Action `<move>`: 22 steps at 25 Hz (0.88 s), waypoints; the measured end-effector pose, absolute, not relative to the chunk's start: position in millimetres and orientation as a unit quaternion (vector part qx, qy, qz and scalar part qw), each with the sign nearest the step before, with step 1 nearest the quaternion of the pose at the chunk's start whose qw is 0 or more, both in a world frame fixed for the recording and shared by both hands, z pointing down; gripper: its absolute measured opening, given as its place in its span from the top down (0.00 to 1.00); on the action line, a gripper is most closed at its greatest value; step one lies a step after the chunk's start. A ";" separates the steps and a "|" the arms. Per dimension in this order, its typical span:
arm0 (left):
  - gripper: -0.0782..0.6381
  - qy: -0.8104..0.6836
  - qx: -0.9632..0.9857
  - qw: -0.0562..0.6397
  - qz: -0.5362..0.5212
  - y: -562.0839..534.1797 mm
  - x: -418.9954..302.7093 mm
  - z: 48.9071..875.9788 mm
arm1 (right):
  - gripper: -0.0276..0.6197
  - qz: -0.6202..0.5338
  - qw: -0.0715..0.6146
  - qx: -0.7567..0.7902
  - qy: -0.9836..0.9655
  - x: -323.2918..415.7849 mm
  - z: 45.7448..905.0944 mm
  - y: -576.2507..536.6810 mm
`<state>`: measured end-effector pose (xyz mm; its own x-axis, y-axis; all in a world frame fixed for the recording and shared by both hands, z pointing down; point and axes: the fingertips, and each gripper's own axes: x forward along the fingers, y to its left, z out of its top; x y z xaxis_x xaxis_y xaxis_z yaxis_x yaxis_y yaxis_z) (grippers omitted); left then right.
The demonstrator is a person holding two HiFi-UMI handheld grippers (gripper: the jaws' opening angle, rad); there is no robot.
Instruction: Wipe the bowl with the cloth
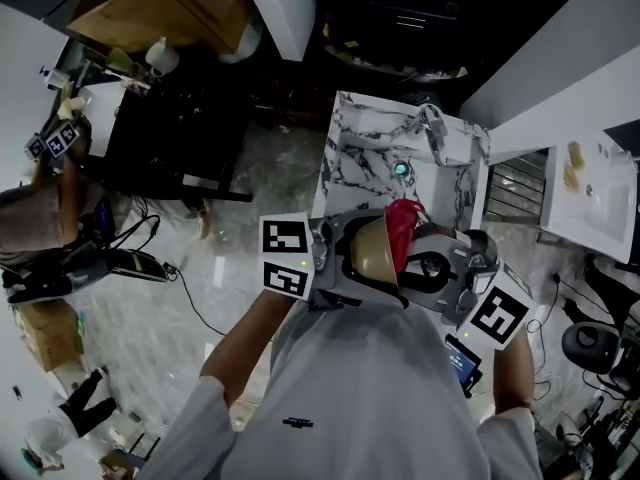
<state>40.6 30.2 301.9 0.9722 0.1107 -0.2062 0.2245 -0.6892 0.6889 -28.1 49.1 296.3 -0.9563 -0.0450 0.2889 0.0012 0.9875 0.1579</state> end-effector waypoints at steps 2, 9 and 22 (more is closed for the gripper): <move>0.09 0.092 0.920 0.375 -0.062 32.8 40.3 303.7 | 0.85 -0.070 0.143 0.021 -0.987 -29.6 297.0 45.4; 0.10 0.089 0.937 0.334 -0.050 36.4 41.2 301.4 | 0.85 -0.067 0.162 0.078 -0.981 -29.4 310.1 27.0; 0.10 0.076 0.940 0.325 -0.070 23.1 35.0 292.7 | 0.86 -0.112 0.237 -0.005 -0.965 -26.3 322.1 51.2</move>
<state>35.0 23.1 292.7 0.9785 0.0975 -0.1816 0.1888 -0.7773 0.6002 -26.3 51.2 322.1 -0.8876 -0.0439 0.4586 0.0619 0.9750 0.2132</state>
